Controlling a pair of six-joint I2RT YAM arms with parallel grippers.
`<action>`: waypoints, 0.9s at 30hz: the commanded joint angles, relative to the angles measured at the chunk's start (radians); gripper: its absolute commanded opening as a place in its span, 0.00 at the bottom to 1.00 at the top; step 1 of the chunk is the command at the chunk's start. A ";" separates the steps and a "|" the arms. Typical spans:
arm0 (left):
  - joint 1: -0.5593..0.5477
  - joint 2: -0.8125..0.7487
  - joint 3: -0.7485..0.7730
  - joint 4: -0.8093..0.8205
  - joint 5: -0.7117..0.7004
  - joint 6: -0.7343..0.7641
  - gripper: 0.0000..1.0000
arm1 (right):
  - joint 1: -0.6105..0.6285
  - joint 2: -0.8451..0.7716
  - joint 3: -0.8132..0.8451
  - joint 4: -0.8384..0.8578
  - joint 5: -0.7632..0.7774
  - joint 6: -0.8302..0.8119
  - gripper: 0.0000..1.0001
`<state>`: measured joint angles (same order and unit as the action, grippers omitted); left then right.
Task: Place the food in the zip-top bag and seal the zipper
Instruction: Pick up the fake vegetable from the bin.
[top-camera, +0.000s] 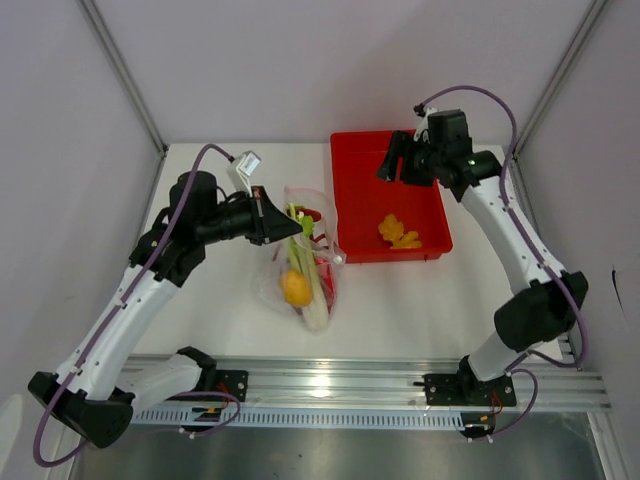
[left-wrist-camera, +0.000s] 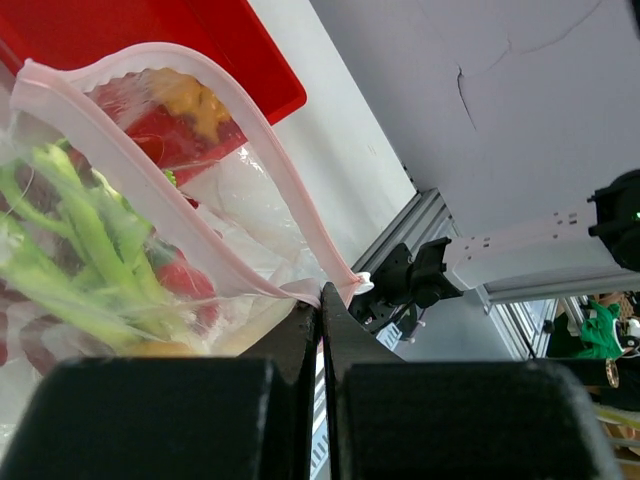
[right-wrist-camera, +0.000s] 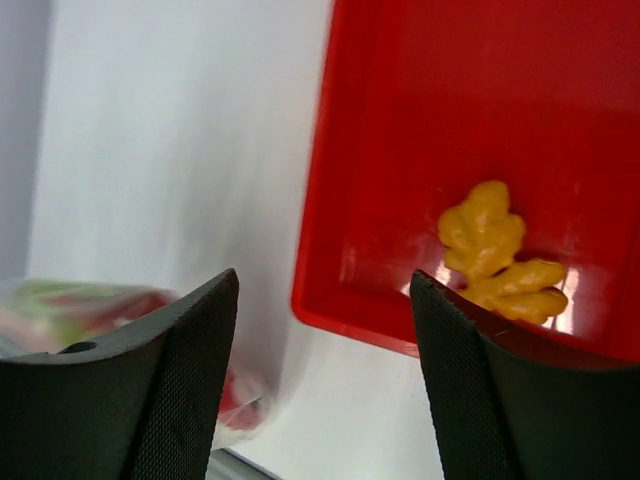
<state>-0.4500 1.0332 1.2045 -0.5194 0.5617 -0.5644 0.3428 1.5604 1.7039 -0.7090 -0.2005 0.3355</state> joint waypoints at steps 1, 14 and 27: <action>0.010 -0.038 0.003 0.059 0.026 0.023 0.01 | -0.053 0.117 -0.003 -0.052 0.044 -0.047 0.72; 0.010 -0.048 -0.048 0.099 0.070 -0.003 0.01 | -0.103 0.455 -0.004 -0.081 0.069 -0.098 0.91; 0.010 -0.048 -0.065 0.108 0.079 -0.005 0.01 | -0.107 0.616 -0.003 -0.060 0.033 -0.122 0.83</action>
<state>-0.4484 1.0115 1.1389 -0.4805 0.6083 -0.5671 0.2398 2.1468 1.6791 -0.7677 -0.1474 0.2317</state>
